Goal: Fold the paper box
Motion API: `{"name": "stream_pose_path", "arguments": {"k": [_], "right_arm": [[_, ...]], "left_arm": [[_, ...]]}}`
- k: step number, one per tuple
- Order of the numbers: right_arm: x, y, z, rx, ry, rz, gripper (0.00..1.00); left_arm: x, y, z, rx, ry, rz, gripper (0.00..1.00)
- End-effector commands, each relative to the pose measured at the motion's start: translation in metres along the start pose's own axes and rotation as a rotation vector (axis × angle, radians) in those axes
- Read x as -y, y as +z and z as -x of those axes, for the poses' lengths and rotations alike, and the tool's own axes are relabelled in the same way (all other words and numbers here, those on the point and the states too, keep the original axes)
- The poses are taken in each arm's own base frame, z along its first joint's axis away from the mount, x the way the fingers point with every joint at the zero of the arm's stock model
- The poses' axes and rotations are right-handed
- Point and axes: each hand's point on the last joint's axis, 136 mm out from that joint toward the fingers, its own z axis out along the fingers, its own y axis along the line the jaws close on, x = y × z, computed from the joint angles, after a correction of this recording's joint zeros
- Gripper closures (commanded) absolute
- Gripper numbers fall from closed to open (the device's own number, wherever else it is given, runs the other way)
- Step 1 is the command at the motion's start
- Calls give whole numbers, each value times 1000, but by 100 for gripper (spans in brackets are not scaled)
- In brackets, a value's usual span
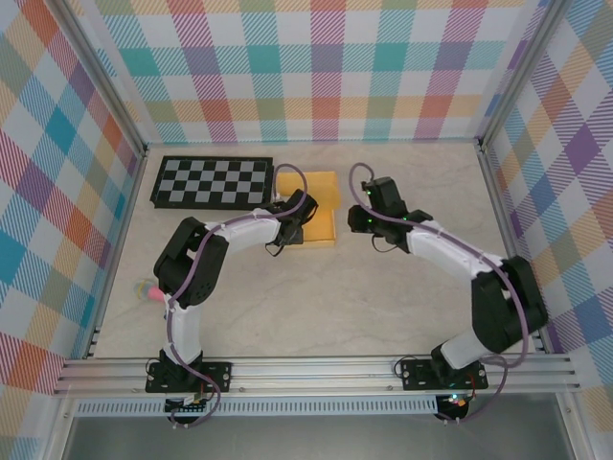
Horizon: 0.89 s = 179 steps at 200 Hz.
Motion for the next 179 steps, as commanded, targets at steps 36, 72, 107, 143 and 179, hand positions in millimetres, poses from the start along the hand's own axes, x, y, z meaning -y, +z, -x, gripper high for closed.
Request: {"name": "stream_pose_path", "arguments": {"k": [36, 72, 107, 143, 179], "right_arm": [[34, -36, 1, 43, 95, -29, 78], [37, -48, 3, 66, 87, -39, 76], [44, -54, -1, 75, 78, -66, 74], [55, -56, -7, 76, 100, -90, 73], [67, -67, -7, 106, 157, -107, 73]], "left_arm": [[36, -1, 6, 95, 315, -229, 94], [51, 1, 13, 84, 406, -263, 98], [79, -5, 8, 91, 542, -423, 100], [97, -1, 0, 69, 582, -521, 94], [105, -12, 14, 98, 539, -548, 84]]}}
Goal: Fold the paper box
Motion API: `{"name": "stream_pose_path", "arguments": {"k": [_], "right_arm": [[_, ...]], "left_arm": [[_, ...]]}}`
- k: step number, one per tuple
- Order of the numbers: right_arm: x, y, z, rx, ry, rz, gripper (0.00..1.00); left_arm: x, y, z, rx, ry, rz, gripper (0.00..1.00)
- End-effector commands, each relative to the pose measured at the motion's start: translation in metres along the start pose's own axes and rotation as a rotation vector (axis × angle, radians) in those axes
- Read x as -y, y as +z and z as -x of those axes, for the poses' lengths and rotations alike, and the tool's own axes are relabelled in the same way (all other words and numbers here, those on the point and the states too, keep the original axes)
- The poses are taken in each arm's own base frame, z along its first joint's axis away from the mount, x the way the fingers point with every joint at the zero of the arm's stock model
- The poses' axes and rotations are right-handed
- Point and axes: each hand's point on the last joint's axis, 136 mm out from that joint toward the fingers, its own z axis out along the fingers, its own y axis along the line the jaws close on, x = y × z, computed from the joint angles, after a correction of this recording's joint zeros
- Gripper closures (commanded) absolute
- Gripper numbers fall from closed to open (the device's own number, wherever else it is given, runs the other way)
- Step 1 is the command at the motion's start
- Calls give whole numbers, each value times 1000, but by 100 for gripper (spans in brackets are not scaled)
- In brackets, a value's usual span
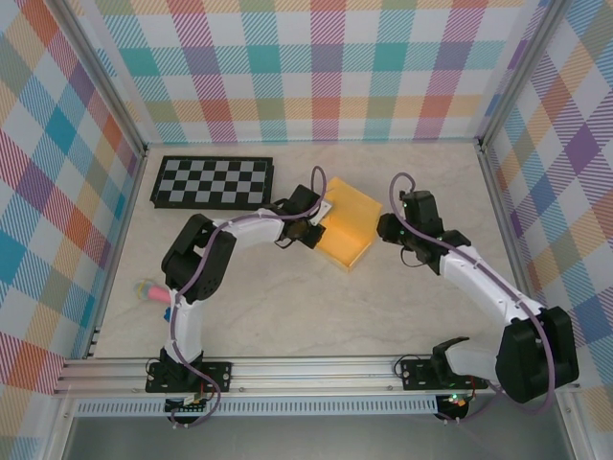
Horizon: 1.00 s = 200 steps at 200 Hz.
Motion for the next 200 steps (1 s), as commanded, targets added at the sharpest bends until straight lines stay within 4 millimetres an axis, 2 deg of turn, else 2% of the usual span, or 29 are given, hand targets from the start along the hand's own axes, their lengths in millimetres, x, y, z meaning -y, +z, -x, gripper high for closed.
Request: {"name": "stream_pose_path", "arguments": {"k": [1, 41, 66, 101, 119, 133, 156, 164, 180, 191, 200], "right_arm": [[9, -14, 5, 41, 38, -17, 72], [16, -35, 10, 72, 57, -28, 70], [13, -47, 9, 60, 87, -15, 71], [7, -50, 0, -1, 71, -40, 71], [-10, -47, -7, -48, 29, -38, 71], [-32, -43, -12, -76, -13, -30, 70], [-64, -36, -17, -94, -40, -76, 64], [-76, -34, -18, -92, -24, -116, 59], [-99, -28, -17, -102, 58, -152, 56], [-116, -16, -21, -124, 141, -177, 55], [-138, 4, -27, -148, 178, -156, 55]], "left_arm": [[5, -4, 16, 41, -6, -51, 84], [6, -24, 35, 102, -83, -69, 67], [10, -38, 41, 128, -173, -122, 57], [3, -65, 43, 184, -304, -165, 48], [-9, -83, 44, 220, -388, -191, 47], [-24, -97, 42, 251, -449, -182, 47], [-67, -116, 30, 300, -608, -125, 46], [-88, -120, 21, 305, -681, -77, 46], [-130, -132, -3, 318, -810, 49, 47], [-156, -142, -19, 329, -881, 127, 46], [-173, -149, -31, 333, -926, 186, 46]]}}
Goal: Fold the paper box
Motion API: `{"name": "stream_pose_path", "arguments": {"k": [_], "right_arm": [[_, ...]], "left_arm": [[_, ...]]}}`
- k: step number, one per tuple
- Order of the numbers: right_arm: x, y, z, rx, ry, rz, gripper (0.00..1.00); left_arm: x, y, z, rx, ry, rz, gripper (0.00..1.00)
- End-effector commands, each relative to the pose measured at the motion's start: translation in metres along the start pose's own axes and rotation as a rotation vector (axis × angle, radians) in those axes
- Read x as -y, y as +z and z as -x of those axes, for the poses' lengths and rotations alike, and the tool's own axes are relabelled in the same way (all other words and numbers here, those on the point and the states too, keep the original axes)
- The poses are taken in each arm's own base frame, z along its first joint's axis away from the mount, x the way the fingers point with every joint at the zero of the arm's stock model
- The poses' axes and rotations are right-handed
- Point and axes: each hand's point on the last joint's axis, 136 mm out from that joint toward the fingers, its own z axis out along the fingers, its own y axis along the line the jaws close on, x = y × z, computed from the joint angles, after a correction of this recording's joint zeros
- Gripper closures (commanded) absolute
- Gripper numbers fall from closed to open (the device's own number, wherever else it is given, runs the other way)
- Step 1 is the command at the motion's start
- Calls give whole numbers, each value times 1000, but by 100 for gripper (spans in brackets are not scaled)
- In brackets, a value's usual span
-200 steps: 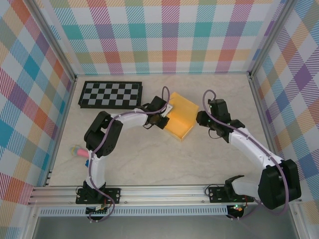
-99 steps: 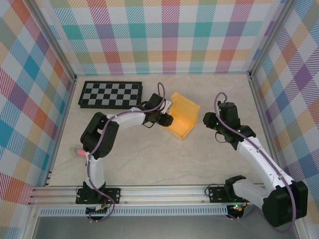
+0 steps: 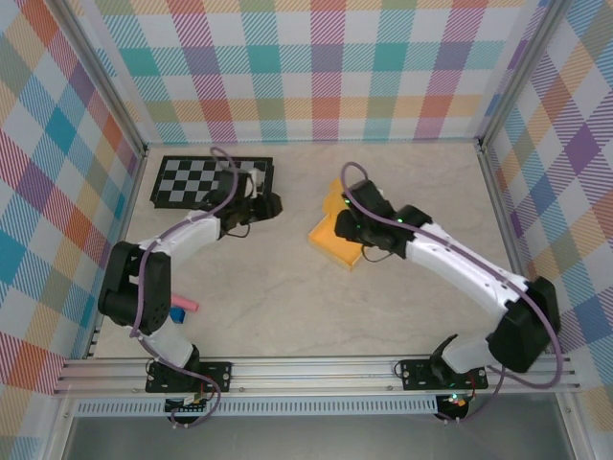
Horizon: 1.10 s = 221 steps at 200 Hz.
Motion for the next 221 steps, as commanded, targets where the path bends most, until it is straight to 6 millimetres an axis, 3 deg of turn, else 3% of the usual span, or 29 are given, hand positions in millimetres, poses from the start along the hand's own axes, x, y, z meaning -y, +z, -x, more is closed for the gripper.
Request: {"name": "stream_pose_path", "arguments": {"k": [1, 20, 36, 64, 99, 158, 221], "right_arm": [[-19, 24, -3, -18, 191, -83, 55], [-46, 62, -2, -33, 183, -118, 55], [-45, 86, 1, -28, 196, -207, 54], [-42, 126, -1, -27, 236, -251, 51], [-38, 158, -8, -46, 264, -299, 51], [-19, 168, -7, -15, 286, -384, 55], [-16, 187, -15, -26, 241, -400, 60]], "left_arm": [[-52, -24, 20, 100, -165, 159, 46], [-88, -40, 27, 128, -249, 272, 45], [-105, -51, 28, 142, -282, 329, 45], [-116, -61, 23, 146, -281, 378, 45], [-122, -62, 5, 117, -292, 388, 44], [-120, -57, 1, 94, -302, 373, 44], [-121, -58, -1, 90, -314, 376, 44]]}}
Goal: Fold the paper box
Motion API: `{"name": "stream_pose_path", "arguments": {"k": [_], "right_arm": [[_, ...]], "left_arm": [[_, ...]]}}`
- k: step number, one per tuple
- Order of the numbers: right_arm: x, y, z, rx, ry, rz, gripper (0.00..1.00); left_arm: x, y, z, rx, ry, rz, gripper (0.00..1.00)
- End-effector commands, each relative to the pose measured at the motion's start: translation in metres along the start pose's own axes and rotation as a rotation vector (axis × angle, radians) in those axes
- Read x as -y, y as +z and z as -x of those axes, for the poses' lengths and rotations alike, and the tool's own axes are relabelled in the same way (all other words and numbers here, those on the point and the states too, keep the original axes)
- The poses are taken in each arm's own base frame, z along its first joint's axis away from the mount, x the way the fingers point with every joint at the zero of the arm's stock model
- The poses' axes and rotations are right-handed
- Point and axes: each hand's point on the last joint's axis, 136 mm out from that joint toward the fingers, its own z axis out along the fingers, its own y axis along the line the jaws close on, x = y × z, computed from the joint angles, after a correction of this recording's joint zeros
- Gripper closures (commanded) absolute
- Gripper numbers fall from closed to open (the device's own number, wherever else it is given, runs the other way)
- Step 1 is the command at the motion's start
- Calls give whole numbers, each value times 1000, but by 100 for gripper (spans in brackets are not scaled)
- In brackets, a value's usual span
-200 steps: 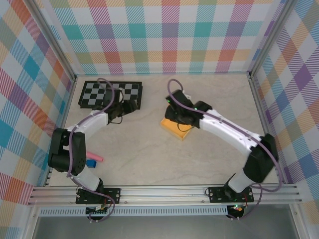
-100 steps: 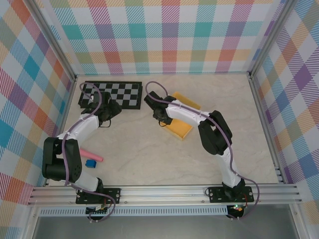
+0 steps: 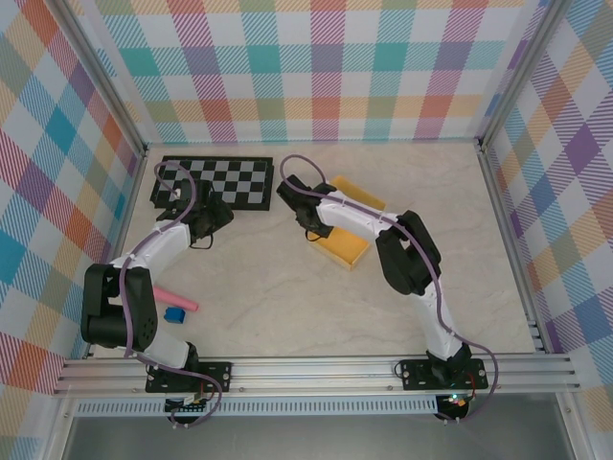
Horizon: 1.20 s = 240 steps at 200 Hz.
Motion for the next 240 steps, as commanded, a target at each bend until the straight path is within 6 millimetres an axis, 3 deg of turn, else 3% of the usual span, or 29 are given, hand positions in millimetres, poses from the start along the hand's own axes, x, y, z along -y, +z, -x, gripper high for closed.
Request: {"name": "stream_pose_path", "arguments": {"k": [1, 73, 130, 179, 240], "right_arm": [[3, 12, -1, 6, -18, -37, 60], [0, 20, 4, 39, -101, -49, 76], [-13, 9, 16, 90, -221, -5, 66], [-14, 7, 31, 160, -277, -28, 66], [-14, 20, 31, 155, -280, -31, 73]], "left_arm": [[-2, -3, 0, -2, -26, -1, 44], [-2, -5, 3, 9, -25, 1, 44], [-2, -2, 0, -4, -28, -1, 44], [-1, 1, -2, -17, -29, -3, 44], [-3, 4, -5, -24, -31, 4, 44]]}}
